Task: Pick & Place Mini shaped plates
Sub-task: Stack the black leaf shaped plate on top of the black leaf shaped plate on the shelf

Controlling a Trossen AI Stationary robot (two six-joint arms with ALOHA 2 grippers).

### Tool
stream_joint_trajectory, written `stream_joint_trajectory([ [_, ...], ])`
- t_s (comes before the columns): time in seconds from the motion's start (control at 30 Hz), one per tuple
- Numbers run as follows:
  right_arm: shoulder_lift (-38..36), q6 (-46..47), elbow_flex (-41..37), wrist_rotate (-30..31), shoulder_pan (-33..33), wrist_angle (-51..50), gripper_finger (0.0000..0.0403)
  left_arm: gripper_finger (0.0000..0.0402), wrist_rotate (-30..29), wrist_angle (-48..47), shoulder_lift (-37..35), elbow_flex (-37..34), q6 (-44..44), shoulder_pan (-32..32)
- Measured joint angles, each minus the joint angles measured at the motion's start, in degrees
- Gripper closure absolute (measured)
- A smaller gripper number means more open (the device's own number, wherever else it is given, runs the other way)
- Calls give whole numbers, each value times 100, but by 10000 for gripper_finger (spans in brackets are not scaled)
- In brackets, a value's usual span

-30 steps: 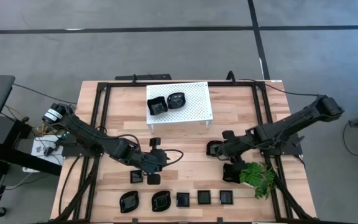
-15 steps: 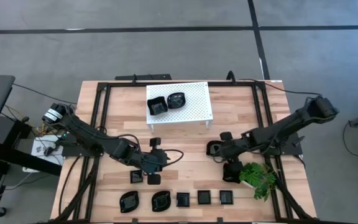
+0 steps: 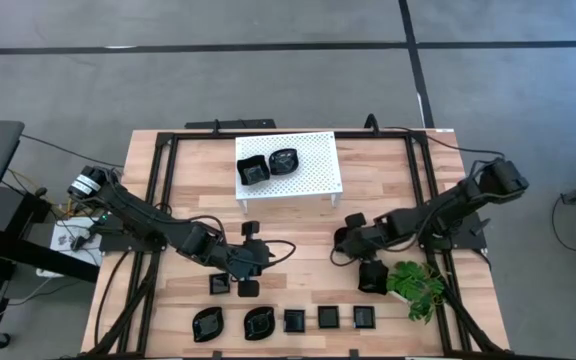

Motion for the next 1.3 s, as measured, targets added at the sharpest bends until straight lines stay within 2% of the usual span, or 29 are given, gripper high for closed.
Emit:
stream_joint_trajectory([
  [0.23,-161,-1,353,21,-20,-6,396,312,0,151,0,0,-5,23],
  [0.4,-62,0,842,20,-20,162,393,312,-2,770,22,0,428,71],
  [0.57,504,-32,1485,25,13,143,400,309,1,1201,245,2,1186,232],
  [0.73,1135,-725,2115,26,193,123,396,284,144,1200,631,0,1359,428],
  [0.97,1665,-752,2832,950,302,-110,398,250,222,1430,1009,2,1127,511],
  [1.1,1865,-755,3073,1438,292,-51,399,250,218,1520,1111,2,856,561],
  [1.3,1982,-750,3221,1815,286,15,400,266,21,1504,1077,0,761,641],
])
